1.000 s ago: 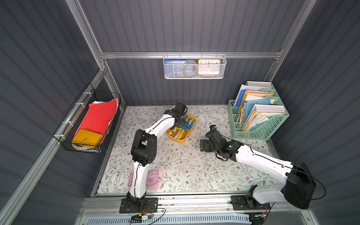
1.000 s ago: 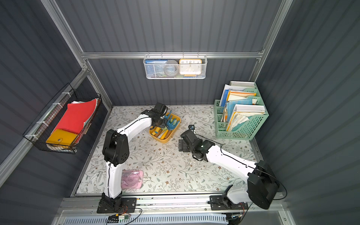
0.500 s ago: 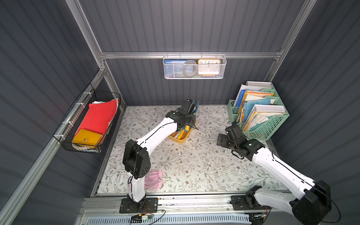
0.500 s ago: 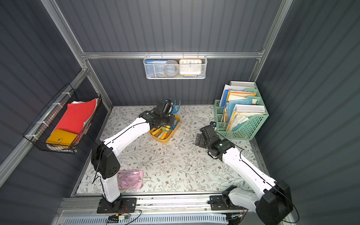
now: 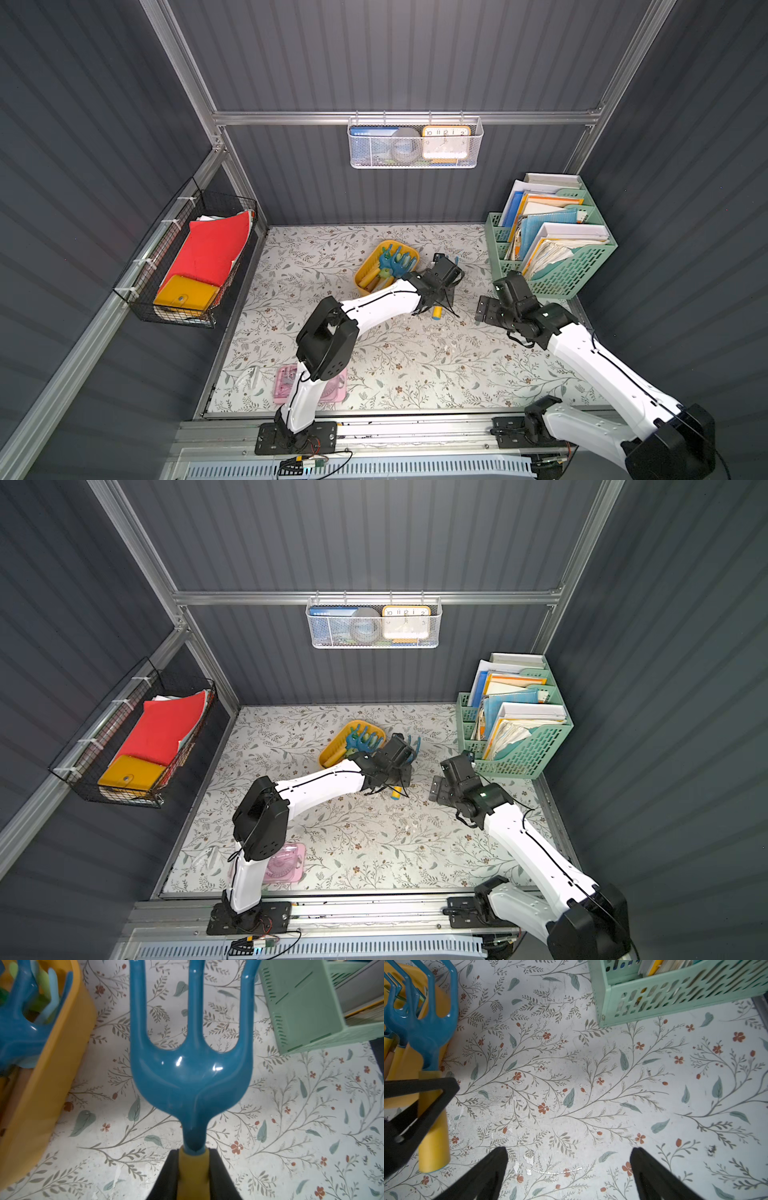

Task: Take the hand rake out of the storage box
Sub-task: Place the rake at the center of the board.

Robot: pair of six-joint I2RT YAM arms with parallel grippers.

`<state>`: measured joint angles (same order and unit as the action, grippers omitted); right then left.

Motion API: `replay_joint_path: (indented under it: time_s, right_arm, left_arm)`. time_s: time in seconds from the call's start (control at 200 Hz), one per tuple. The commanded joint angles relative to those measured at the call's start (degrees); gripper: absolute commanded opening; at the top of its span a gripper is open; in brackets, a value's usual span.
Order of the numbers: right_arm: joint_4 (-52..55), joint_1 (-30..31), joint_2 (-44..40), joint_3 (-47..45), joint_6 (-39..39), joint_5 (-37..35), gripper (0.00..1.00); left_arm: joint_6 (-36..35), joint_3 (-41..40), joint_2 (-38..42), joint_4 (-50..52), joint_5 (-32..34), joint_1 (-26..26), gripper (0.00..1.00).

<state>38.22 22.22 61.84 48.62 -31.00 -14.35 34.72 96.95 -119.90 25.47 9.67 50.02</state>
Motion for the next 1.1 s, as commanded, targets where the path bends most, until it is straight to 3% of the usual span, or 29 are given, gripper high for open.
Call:
replay_joint_path:
  time_s: [0.0, 0.69, 1.096]
  right_arm:
    - [1.1, -0.2, -0.3, -0.6, 0.2, 0.2, 0.97]
    - [-1.0, -0.2, 1.9, -2.3, -0.1, 2.7, 0.97]
    - [-1.3, -0.2, 3.3, -2.3, 0.0, 4.6, 0.97]
  left_arm:
    - [3.3, -0.2, -1.3, -1.7, 0.8, 1.2, 0.22]
    - [14.5, -6.9, -4.7, -5.6, -3.6, 2.2, 0.23]
    - [17.5, -8.1, -6.1, -5.5, -4.8, 0.7, 0.24]
